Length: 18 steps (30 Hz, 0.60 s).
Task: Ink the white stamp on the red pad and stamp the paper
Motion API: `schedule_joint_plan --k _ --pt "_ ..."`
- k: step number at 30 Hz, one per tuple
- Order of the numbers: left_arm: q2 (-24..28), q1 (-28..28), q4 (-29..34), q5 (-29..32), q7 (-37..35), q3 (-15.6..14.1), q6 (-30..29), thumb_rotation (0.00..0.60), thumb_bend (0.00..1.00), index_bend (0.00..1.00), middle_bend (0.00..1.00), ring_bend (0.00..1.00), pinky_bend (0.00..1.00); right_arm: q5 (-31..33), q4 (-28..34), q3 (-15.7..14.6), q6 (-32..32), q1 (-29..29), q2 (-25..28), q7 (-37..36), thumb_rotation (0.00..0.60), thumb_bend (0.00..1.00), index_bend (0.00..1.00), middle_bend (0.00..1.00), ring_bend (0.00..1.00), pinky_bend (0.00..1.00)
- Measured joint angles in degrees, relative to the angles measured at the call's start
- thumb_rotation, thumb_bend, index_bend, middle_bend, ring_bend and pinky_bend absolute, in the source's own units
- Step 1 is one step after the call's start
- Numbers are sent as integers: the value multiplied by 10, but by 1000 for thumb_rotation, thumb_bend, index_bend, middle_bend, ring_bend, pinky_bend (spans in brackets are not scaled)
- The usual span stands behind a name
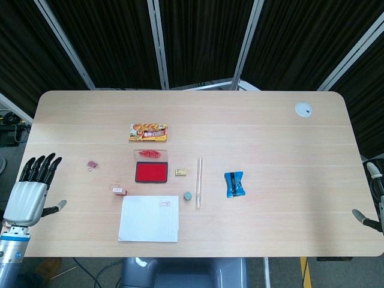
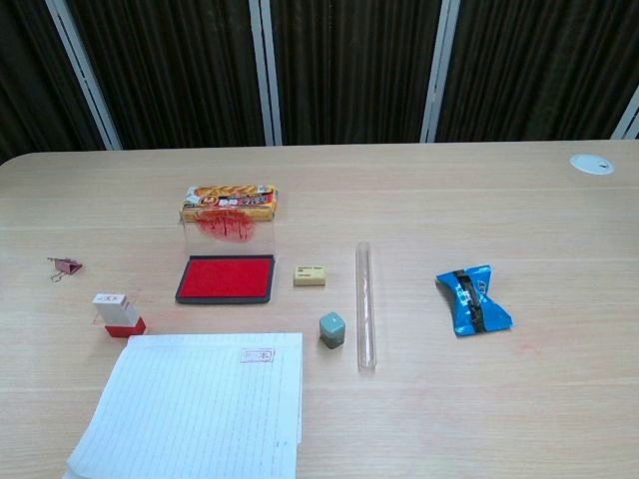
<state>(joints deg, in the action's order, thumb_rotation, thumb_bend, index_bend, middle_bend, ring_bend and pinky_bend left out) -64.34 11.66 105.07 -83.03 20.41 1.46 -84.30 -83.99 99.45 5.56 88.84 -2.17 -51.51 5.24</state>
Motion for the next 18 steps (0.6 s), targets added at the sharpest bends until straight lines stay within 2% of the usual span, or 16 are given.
schedule_joint_plan --k 4,6,7,9,11,14,18 --pt "3 -3 1 -5 -1 -1 -1 600 0 0 0 0 0 -2 1 -1 -2 1 2 -2 600 0 0 0 0 0" --pt "4 -3 1 -7 0 -1 0 600 0 0 0 32 61 -2 2 -2 -2 1 2 -4 600 0 0 0 0 0" --pt "4 -3 1 -9 1 -2 0 600 0 0 0 120 181 -3 3 -2 -2 1 3 -5 600 0 0 0 0 0" --pt "2 -3 -1 -14 2 -2 2 600 0 0 0 440 541 -5 5 -2 -1 2 4 -8 600 0 0 0 0 0" --pt "-5 1 -5 -21 3 -2 4 600 0 0 0 638 725 -7 6 -2 0 2 6 -11 600 0 0 0 0 0" --pt "-23 10 -10 -21 15 0 19 600 0 0 0 752 824 -7 8 -2 0 2 7 -13 600 0 0 0 0 0" --pt "-66 29 -16 -1 56 7 56 600 4 43 6 823 873 1 8 -1 -6 1 8 -17 600 0 0 0 0 0"
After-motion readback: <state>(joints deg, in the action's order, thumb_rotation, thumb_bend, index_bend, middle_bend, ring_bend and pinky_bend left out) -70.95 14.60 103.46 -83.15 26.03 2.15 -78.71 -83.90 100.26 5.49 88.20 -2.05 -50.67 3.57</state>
